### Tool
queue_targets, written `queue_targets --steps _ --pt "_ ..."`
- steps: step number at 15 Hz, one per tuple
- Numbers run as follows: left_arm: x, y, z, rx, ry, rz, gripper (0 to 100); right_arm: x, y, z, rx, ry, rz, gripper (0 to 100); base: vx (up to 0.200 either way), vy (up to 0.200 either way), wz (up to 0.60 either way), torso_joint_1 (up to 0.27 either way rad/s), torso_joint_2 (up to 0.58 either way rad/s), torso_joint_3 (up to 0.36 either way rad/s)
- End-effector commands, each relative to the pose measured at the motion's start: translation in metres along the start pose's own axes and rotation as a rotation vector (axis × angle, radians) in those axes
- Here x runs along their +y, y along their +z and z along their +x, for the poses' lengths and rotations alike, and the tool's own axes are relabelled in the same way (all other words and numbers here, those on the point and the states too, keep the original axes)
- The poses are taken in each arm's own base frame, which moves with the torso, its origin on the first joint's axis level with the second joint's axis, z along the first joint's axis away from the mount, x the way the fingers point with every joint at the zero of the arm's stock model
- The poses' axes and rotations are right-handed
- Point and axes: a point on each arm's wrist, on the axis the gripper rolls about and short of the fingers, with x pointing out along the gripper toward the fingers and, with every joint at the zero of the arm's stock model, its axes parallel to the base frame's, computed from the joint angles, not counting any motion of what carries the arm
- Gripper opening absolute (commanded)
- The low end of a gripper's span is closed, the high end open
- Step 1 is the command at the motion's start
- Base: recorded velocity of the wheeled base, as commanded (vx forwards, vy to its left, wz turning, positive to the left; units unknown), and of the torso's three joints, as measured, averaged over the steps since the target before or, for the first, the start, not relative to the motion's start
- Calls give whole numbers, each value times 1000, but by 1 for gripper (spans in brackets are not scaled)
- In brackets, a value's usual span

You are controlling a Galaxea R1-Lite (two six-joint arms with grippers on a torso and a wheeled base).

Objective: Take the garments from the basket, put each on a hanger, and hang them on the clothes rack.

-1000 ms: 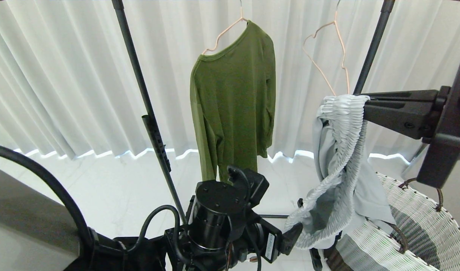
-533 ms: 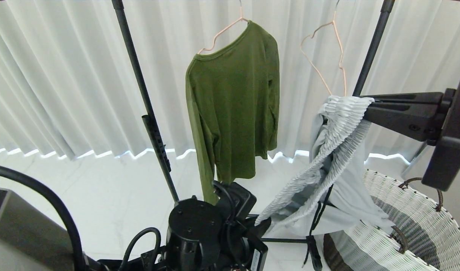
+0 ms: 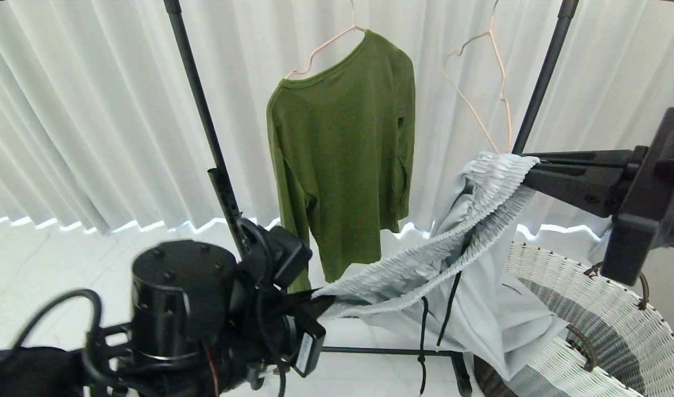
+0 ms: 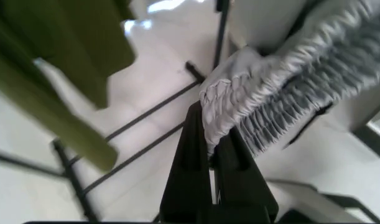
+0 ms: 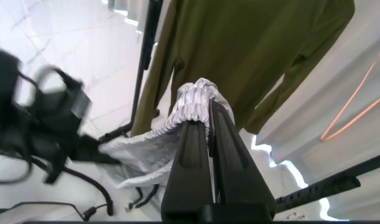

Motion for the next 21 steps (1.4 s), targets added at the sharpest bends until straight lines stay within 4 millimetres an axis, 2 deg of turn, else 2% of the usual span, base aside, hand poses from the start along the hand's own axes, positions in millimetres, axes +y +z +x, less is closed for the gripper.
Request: queue_targets --steps 1,2,3,4,5,6,8,9,11,12,21 --pt "23 88 -108 -205 60 -32 0 -3 1 2 6 -37 2 0 0 0 0 0 0 0" --pt "29 109 -136 -224 85 -37 0 -9 4 1 -4 -102 10 0 0 0 0 0 0 0" --pt "34 124 -148 -253 132 -46 0 -12 9 -1 -30 -126 19 0 0 0 0 0 0 0" --pt "37 137 -155 -285 163 -54 0 -14 14 -3 -48 -140 24 0 0 0 0 0 0 0" --pt "40 160 -160 -348 197 -60 0 -19 28 -7 -89 -162 25 0 0 0 0 0 0 0" --pt "42 174 -162 -388 213 -62 0 -24 38 -9 -117 -179 15 0 0 0 0 0 0 0" --pt "44 191 -162 -423 241 0 0 -37 54 -10 -159 -235 -14 0 0 0 0 0 0 0" --pt "44 189 -159 -402 269 44 0 -40 59 -12 -172 -250 -25 0 0 0 0 0 0 0" --pt "43 176 -153 -347 284 89 0 -39 55 -15 -149 -242 -33 0 0 0 0 0 0 0" --pt "40 173 -157 -348 278 123 0 -39 51 -19 -126 -230 -47 0 0 0 0 0 0 0" --pt "36 174 -161 -362 259 163 0 -43 52 -31 -119 -238 -58 0 0 0 0 0 0 0"
